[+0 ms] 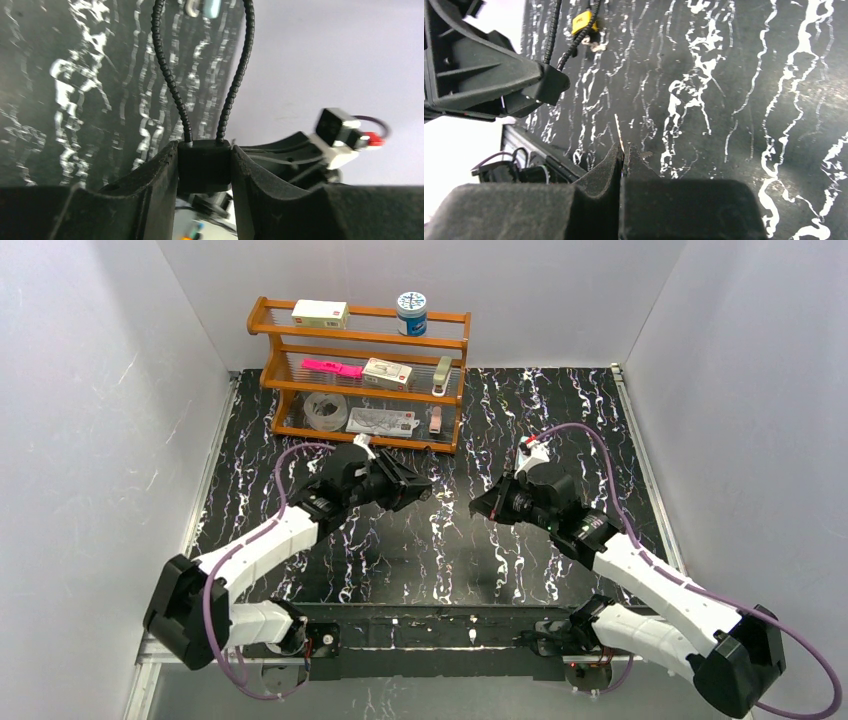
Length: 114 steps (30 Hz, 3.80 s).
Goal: Unlock with the key
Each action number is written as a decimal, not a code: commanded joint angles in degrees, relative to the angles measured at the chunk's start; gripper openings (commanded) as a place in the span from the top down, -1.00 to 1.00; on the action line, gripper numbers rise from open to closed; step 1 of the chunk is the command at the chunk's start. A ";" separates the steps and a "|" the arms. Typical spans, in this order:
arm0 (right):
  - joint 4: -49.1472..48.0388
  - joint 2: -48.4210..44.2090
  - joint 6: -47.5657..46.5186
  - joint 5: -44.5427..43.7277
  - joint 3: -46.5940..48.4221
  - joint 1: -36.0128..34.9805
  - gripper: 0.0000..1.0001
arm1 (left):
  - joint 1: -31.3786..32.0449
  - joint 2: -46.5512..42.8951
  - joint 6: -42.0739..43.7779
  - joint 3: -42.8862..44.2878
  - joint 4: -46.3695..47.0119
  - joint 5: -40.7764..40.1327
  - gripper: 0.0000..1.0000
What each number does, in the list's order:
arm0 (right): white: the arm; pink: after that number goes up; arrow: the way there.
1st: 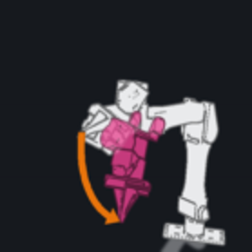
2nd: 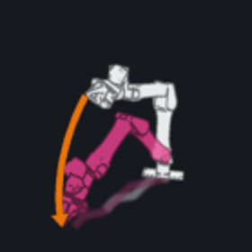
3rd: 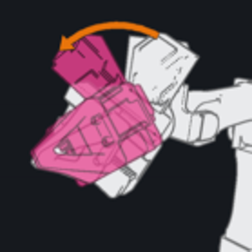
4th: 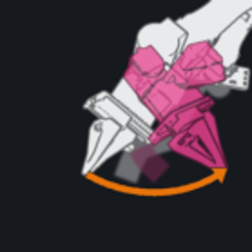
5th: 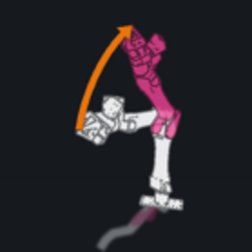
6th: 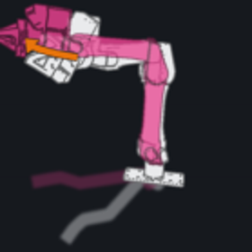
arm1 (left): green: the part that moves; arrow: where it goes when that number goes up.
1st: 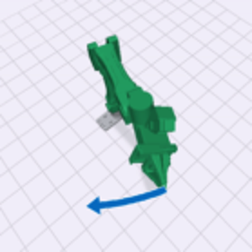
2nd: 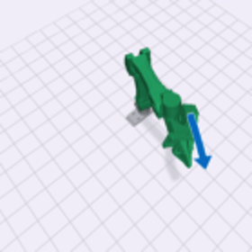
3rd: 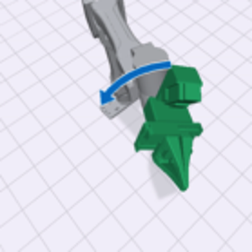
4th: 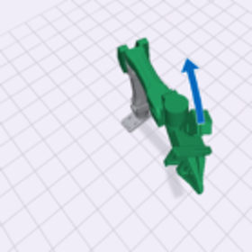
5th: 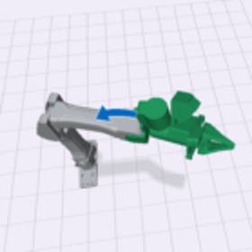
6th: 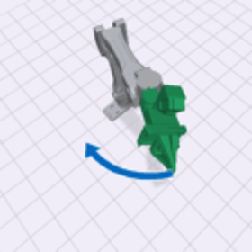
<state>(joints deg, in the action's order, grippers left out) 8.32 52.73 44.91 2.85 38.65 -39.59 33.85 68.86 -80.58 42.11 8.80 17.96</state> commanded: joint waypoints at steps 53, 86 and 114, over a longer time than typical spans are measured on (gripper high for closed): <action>10.67 -6.43 2.80 -13.10 -0.04 0.47 0.97 | 21.44 39.60 51.57 28.20 -32.97 -38.15 0.70; -4.97 7.39 -0.50 -4.45 0.40 3.78 0.97 | 19.68 5.47 58.87 1.21 18.31 0.27 1.00; 5.12 16.38 1.80 -12.81 0.71 4.31 0.97 | 15.20 30.77 30.41 -11.15 57.41 7.95 1.00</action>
<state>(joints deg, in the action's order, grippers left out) 11.05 70.11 45.06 -6.33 38.35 -35.97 50.28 99.26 -45.91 32.82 57.32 25.76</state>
